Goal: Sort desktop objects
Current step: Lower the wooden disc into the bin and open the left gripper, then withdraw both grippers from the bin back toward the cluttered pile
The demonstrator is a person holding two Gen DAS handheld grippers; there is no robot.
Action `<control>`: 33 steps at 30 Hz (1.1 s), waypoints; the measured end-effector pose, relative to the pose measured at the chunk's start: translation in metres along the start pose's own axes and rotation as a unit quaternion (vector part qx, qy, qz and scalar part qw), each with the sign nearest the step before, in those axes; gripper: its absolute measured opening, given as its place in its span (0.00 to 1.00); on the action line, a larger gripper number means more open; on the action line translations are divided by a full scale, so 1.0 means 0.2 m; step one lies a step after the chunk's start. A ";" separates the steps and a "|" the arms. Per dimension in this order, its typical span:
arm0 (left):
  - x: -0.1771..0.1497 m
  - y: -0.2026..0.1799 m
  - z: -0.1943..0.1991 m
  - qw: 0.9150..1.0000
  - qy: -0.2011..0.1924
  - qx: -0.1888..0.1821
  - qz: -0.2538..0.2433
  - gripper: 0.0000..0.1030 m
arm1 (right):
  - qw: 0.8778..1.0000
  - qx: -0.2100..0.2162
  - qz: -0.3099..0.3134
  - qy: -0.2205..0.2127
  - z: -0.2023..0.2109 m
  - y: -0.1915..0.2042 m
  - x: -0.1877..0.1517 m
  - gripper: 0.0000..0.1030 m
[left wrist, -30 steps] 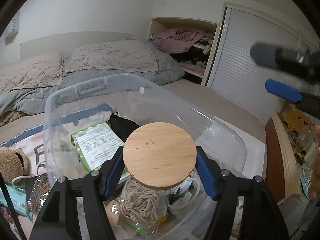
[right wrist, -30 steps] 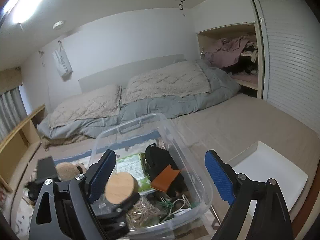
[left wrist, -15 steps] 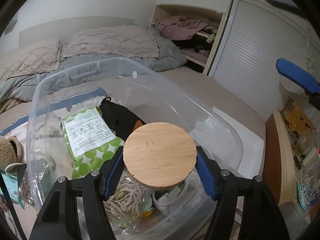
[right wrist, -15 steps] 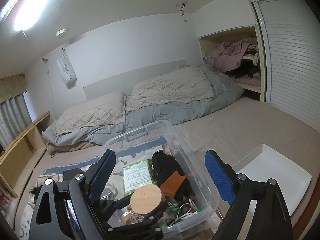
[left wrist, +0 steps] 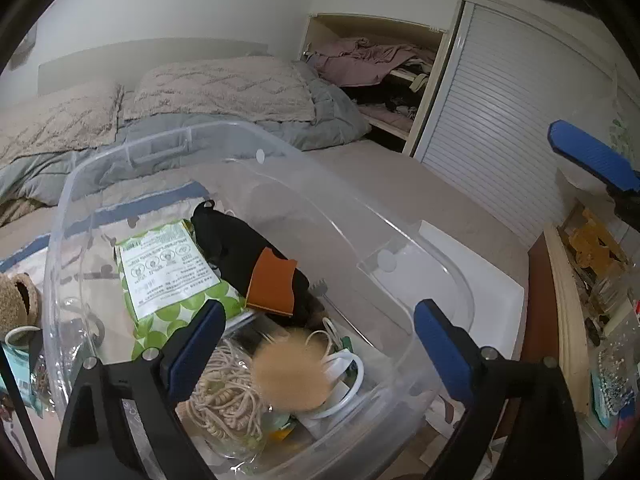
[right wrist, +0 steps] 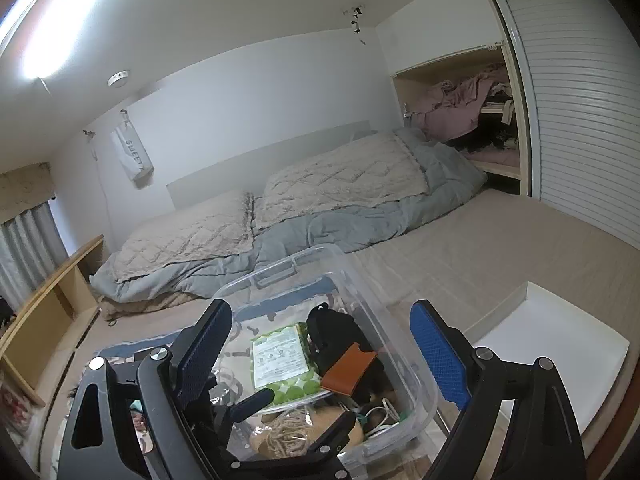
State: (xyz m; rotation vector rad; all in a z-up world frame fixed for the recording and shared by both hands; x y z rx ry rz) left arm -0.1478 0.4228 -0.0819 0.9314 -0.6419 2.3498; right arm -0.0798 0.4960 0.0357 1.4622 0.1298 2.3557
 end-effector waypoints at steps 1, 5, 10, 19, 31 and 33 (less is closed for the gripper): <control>0.00 0.00 0.00 1.000 0.001 0.003 -0.001 0.93 | 1.000 0.001 0.001 0.000 0.00 0.00 0.00 0.88; 0.01 0.01 0.01 1.000 0.001 0.002 0.004 0.93 | 1.000 0.002 0.003 0.001 0.00 0.01 0.00 0.88; 0.01 0.01 0.01 1.000 0.000 0.003 0.001 0.93 | 1.000 0.001 0.003 0.001 0.00 0.01 -0.01 0.88; 0.01 0.02 0.04 1.000 -0.009 0.004 -0.006 0.93 | 1.000 -0.005 -0.004 0.002 0.00 -0.03 0.00 0.88; 0.04 0.15 0.25 0.999 -0.041 0.031 -0.015 0.93 | 1.000 -0.027 0.008 0.008 -0.04 -0.04 -0.02 0.88; 0.05 0.19 0.31 0.998 -0.052 0.038 -0.012 0.93 | 0.999 -0.032 0.011 0.009 -0.04 -0.04 -0.03 0.88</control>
Point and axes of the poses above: each gripper's, at about its wrist camera, not at the fingertips, and z roughly against the way its jaws point, y to its left, x to its top, the point moved 3 cm from there along -z, roughly the way its jaws point, and after that the axes turned 3 degrees about y, right-handed, at the moved point
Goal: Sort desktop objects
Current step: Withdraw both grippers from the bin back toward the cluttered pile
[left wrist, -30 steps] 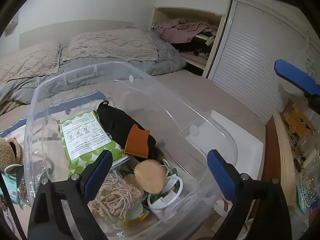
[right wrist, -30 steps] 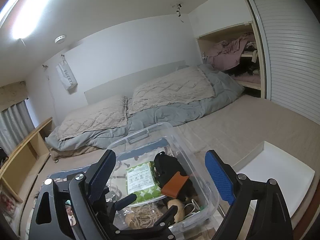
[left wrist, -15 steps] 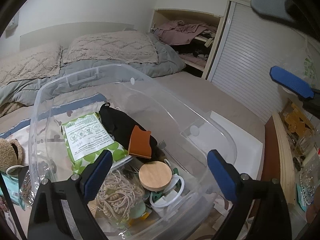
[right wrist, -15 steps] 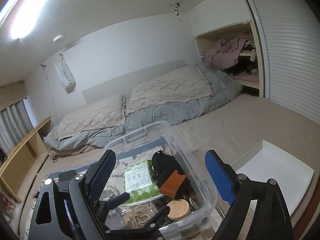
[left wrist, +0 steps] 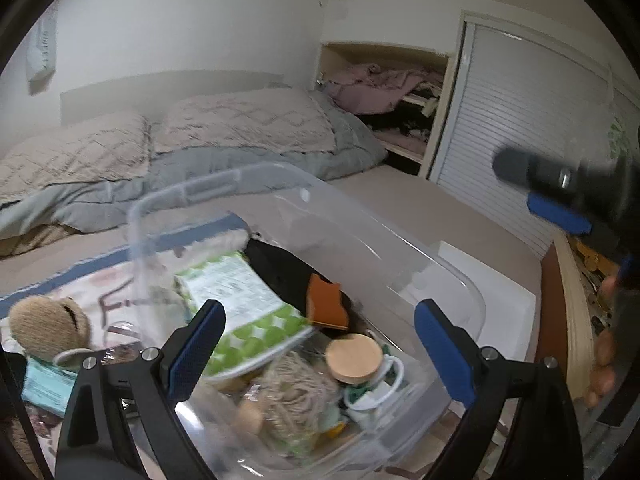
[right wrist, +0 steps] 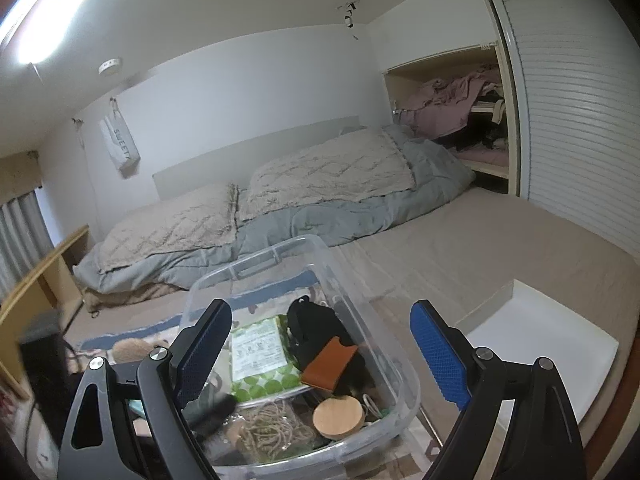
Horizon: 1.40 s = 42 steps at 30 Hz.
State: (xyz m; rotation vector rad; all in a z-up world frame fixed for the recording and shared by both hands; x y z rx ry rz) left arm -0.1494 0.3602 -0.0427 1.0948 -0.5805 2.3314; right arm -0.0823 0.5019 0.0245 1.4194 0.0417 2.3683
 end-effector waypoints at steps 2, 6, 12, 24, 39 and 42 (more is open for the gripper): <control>0.02 0.05 0.05 1.000 -0.010 0.008 0.005 0.96 | 1.000 -0.001 -0.002 0.001 0.00 0.00 -0.01 0.88; 0.04 0.16 0.15 0.999 -0.027 0.034 0.011 1.00 | 1.000 -0.001 -0.002 0.004 0.00 0.01 -0.03 0.88; 0.06 0.35 0.29 0.996 -0.045 0.076 0.017 1.00 | 1.000 -0.007 0.012 0.000 -0.01 0.06 -0.06 1.00; 0.03 0.73 0.55 0.986 -0.071 0.143 0.047 1.00 | 0.998 0.018 0.053 -0.017 -0.02 0.27 -0.09 1.00; -0.12 1.07 0.87 0.969 -0.091 0.215 0.075 1.00 | 0.991 0.071 0.113 -0.017 -0.06 0.64 -0.18 1.00; -0.16 1.11 0.96 0.965 -0.096 0.231 0.078 1.00 | 0.989 0.084 0.119 -0.016 -0.06 0.72 -0.19 1.00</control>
Point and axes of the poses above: each gripper's, at about its wrist camera, not at the fingertips, and z roughly against the way its jaws point, y to its left, x to its top, the point moved 3 cm from there along -z, roughly the way its jaws point, and after that the axes turned 3 degrees about y, right-handed, at the moved point
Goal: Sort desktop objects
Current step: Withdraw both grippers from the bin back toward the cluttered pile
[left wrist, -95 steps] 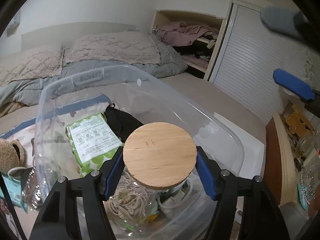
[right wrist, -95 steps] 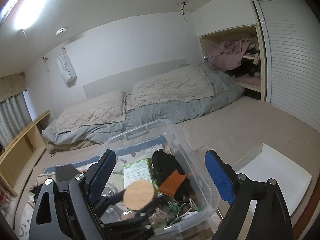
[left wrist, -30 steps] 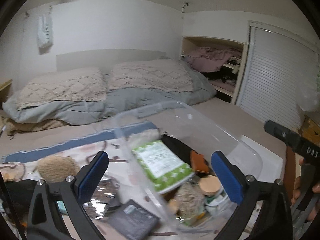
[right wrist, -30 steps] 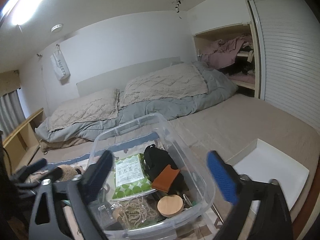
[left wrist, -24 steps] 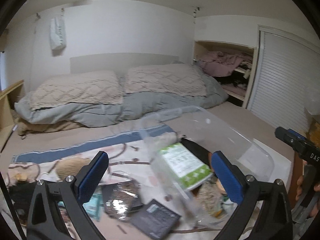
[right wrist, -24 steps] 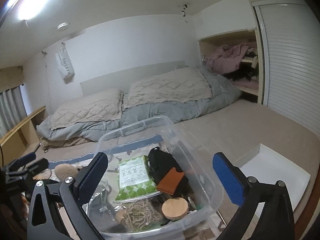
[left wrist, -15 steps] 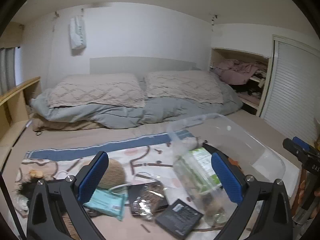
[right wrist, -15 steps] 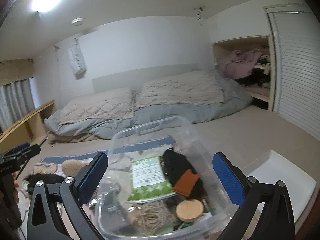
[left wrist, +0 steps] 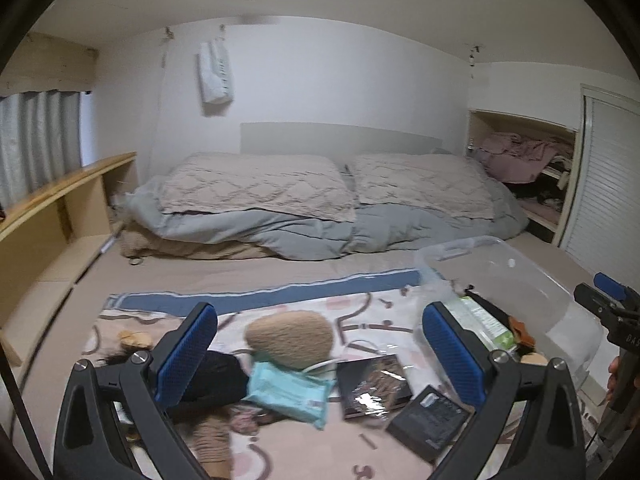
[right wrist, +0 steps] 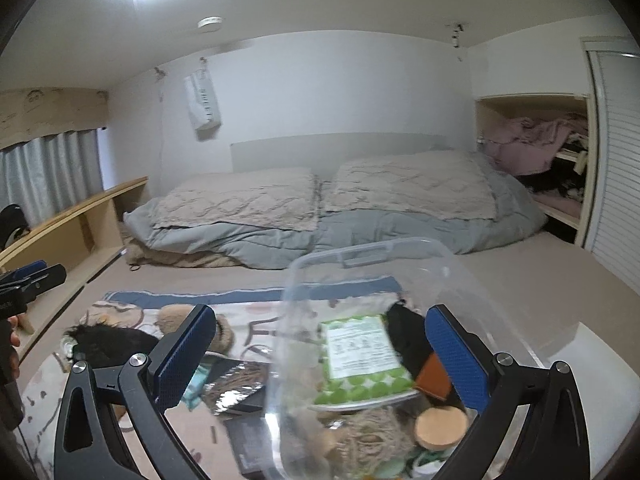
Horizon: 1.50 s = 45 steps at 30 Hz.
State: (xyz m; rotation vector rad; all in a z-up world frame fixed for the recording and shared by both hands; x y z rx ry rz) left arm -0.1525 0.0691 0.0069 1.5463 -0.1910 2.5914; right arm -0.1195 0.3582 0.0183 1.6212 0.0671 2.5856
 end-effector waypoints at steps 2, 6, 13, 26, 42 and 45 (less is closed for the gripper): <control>-0.01 0.06 0.04 1.000 -0.005 0.010 0.005 1.00 | 1.000 0.010 0.004 0.000 -0.01 0.06 0.00 1.00; -0.01 0.18 0.12 0.999 -0.014 0.029 0.012 1.00 | 0.999 0.034 0.016 0.000 -0.01 0.19 0.00 1.00; -0.05 0.38 0.25 0.997 -0.029 0.062 0.023 1.00 | 0.997 0.073 0.031 0.002 0.01 0.38 0.01 1.00; -0.17 0.57 0.36 0.994 -0.023 0.105 0.020 1.00 | 0.991 0.119 0.056 0.013 0.00 0.62 -0.04 1.00; -0.23 0.77 0.32 0.991 -0.015 0.123 0.060 1.00 | 0.986 0.145 0.068 0.041 -0.15 0.69 -0.08 1.00; -0.26 0.81 0.29 0.989 -0.004 0.128 0.069 1.00 | 0.984 0.158 0.070 0.052 -0.18 0.70 -0.09 1.00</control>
Point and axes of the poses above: each gripper's, at about its wrist camera, not at the fingertips, and z roughly against the way its jaws point, y to its left, x to its top, the point moved 3 cm from there along -z, roughly the way its jaws point, and after that the axes turned 3 degrees about y, right-handed, at the moved point
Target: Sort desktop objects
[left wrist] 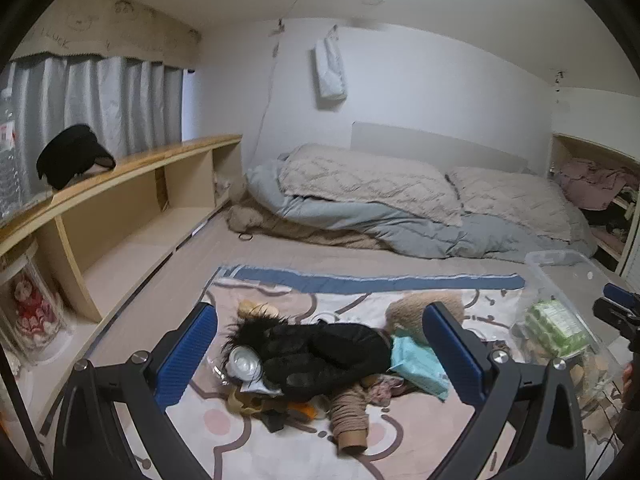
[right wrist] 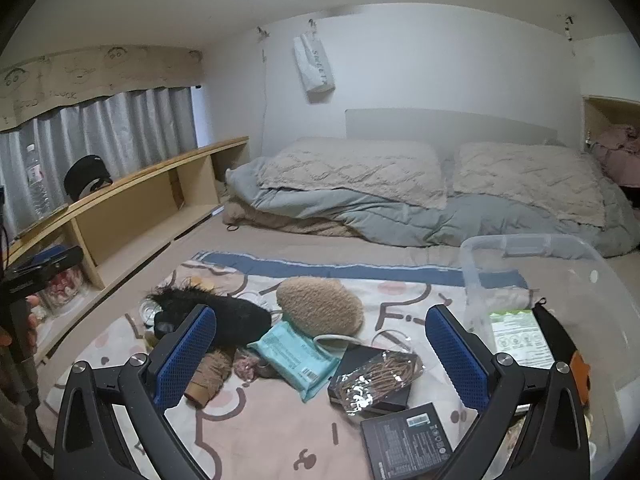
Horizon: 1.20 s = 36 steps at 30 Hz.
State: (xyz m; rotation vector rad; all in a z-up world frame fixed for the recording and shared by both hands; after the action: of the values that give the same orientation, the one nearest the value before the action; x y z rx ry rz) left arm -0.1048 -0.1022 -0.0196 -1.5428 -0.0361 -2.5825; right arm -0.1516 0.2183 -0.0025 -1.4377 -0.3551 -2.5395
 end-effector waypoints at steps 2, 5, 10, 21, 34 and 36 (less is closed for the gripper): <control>-0.02 0.02 -0.02 1.000 0.006 0.005 0.000 1.00 | 1.000 -0.002 0.012 0.004 -0.02 0.01 -0.01 1.00; -0.04 0.06 -0.05 1.000 0.012 0.012 0.001 1.00 | 0.999 -0.004 0.038 0.014 -0.05 0.03 -0.03 1.00; -0.06 0.10 -0.07 1.000 0.019 0.023 0.000 1.00 | 0.998 0.004 0.051 0.040 -0.13 0.07 -0.07 1.00; -0.14 0.22 -0.09 0.999 0.025 0.025 -0.013 0.92 | 0.991 0.022 0.060 0.120 -0.37 0.17 -0.22 0.97; -0.32 0.42 -0.21 0.998 0.050 0.029 -0.016 0.86 | 0.989 0.064 -0.028 0.128 -0.69 0.34 -0.36 0.27; -0.35 0.44 -0.26 0.998 0.059 0.028 -0.013 0.86 | 0.988 0.065 -0.035 0.136 -0.76 0.35 -0.40 0.25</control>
State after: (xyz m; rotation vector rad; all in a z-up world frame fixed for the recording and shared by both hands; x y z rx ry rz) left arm -0.1052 -0.1877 -0.1101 -1.3789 -0.1158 -2.6621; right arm -0.2146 0.1094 -0.1385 -1.0332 -0.5202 -2.6664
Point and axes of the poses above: each gripper's, at about its wrist camera, not at the fingertips, and z roughly against the way its jaws point, y to its left, x to its top, the point moved 3 cm from there along -z, roughly the way its jaws point, and after that the axes turned 3 degrees about y, right-handed, at the moved point
